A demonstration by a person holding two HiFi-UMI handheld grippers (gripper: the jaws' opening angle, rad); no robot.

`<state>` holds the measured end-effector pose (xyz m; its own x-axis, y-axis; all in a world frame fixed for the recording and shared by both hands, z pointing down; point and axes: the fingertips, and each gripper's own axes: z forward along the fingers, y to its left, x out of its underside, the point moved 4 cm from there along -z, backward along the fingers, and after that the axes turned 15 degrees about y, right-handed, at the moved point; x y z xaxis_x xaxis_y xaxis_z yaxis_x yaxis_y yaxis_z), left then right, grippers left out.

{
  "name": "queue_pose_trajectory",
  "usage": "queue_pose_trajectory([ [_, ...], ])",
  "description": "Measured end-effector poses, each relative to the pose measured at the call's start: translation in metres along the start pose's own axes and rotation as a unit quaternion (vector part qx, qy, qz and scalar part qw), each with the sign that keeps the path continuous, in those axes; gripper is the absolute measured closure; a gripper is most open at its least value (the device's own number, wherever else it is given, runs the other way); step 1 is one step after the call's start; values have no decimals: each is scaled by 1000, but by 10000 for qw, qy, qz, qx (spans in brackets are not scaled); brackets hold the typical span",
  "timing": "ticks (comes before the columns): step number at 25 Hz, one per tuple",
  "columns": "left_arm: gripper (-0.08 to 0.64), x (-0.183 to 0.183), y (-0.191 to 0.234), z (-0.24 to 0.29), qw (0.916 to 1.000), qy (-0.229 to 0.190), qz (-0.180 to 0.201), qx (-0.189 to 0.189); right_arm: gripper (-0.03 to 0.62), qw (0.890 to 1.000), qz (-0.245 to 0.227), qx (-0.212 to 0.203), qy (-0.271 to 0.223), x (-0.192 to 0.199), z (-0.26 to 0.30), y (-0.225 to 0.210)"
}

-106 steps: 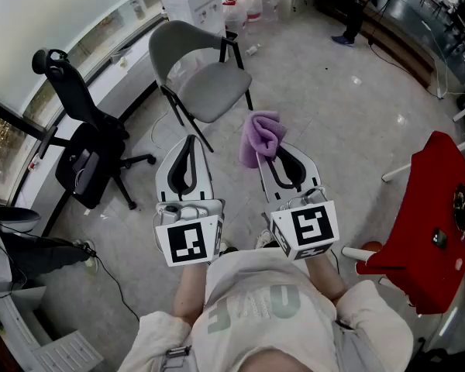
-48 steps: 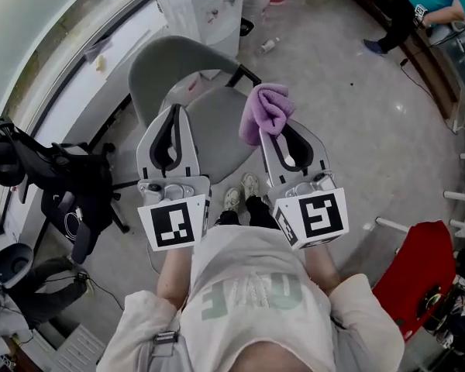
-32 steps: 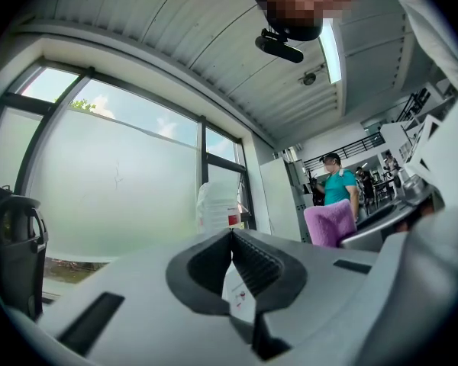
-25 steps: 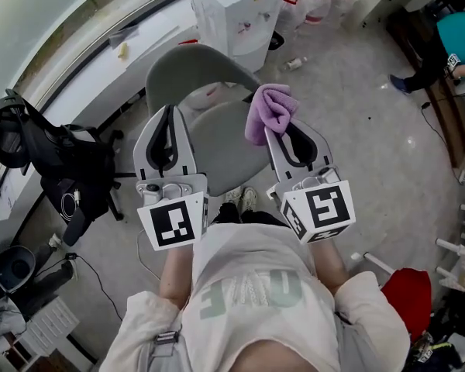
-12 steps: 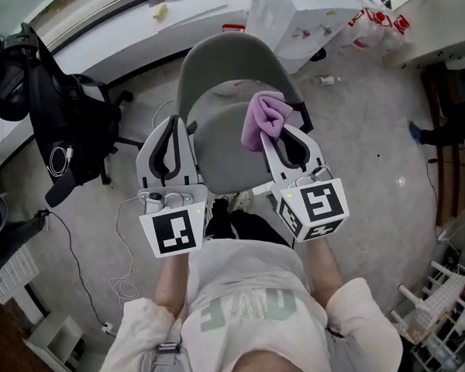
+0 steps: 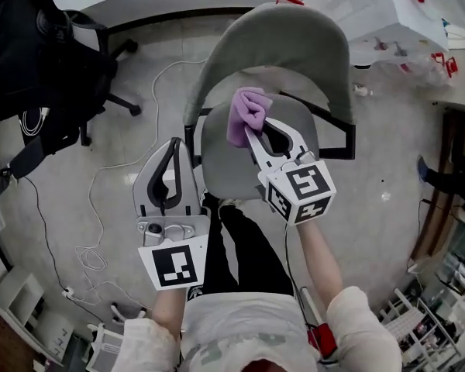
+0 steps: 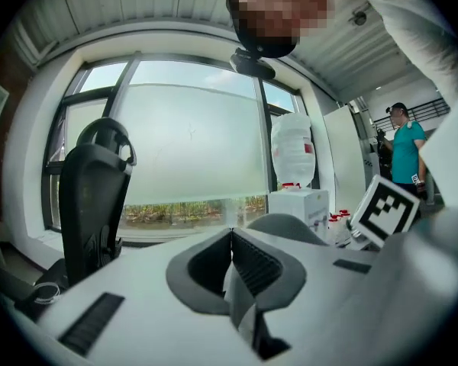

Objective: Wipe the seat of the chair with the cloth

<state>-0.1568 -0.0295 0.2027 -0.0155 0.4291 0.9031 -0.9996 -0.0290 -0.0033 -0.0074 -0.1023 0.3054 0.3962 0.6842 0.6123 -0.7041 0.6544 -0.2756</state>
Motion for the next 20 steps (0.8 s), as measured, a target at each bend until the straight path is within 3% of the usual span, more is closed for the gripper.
queue_pose_trajectory([
  [8,546,96,10,18,9973,390,-572,-263,506,9910,425,-445,1189,96,139,-20],
  [13,546,122,10,22,9965,404,-669,-281,507,9826,626,-560,1656,133,186,-27],
  [20,546,144,5,23,9958,595,-663,-217,508,9726,802,-754,2048,157,222,-15],
])
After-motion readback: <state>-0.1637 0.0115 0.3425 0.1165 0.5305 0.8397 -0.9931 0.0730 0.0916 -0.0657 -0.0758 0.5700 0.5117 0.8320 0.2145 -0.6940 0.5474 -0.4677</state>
